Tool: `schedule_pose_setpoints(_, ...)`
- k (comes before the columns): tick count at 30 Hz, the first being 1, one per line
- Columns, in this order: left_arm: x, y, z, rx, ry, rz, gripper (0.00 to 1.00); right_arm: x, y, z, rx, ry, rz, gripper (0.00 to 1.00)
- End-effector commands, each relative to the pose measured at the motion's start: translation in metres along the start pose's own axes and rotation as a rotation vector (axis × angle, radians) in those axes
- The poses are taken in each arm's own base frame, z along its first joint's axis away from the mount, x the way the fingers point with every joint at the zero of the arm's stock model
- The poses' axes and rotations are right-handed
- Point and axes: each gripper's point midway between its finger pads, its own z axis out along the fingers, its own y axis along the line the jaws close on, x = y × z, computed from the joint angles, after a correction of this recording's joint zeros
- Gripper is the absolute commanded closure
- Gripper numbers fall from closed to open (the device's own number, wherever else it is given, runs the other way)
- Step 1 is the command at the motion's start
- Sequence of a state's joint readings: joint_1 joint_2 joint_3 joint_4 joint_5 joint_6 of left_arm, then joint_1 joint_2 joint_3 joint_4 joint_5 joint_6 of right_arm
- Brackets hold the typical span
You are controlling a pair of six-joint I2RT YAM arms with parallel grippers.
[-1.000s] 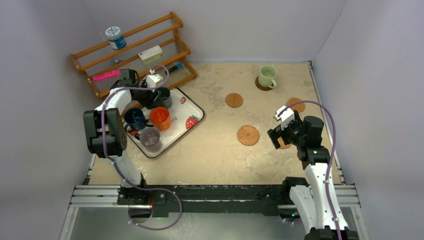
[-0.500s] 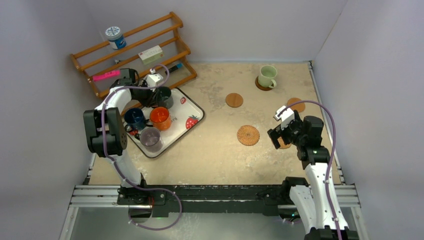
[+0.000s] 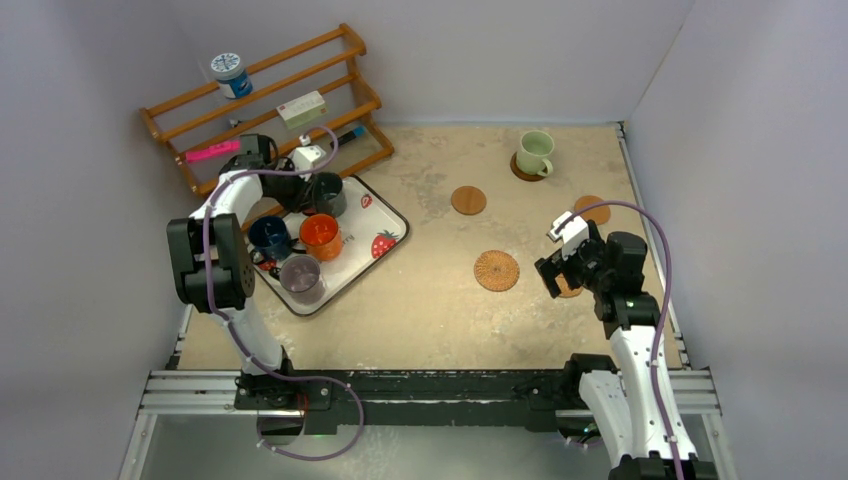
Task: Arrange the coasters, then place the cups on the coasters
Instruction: Pick up the cup from the tray.
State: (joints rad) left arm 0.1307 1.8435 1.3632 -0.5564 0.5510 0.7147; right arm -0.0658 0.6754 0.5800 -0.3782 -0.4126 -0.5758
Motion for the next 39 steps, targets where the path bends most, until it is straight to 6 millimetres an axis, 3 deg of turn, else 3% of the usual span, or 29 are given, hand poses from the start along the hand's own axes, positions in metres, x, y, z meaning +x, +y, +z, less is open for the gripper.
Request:
schedule_pose_setpoints(1, -0.034, 0.013, -0.012, -0.030, -0.099, 0.022, 1.00, -0.003, -0.001, 0.001, 0.004, -0.023, -0.020, 0.01)
schedule_pose_setpoints(10, -0.067, 0.016, -0.031, -0.070, -0.199, 0.027, 1.00, -0.004, -0.001, 0.000, 0.005, -0.024, -0.020, 0.01)
schedule_pose_setpoints(24, -0.104, 0.002, -0.048, -0.078, -0.276, 0.050, 1.00, -0.004, -0.001, 0.000, 0.005, -0.026, -0.020, 0.01)
schedule_pose_setpoints(33, -0.136, -0.025, -0.049, -0.075, -0.310, 0.110, 1.00, -0.003, -0.001, 0.001, 0.005, -0.025, -0.021, 0.01)
schedule_pose_setpoints(39, -0.159, -0.057, -0.041, -0.031, -0.333, 0.138, 1.00, -0.003, -0.001, 0.001, 0.005, -0.024, -0.020, 0.01)
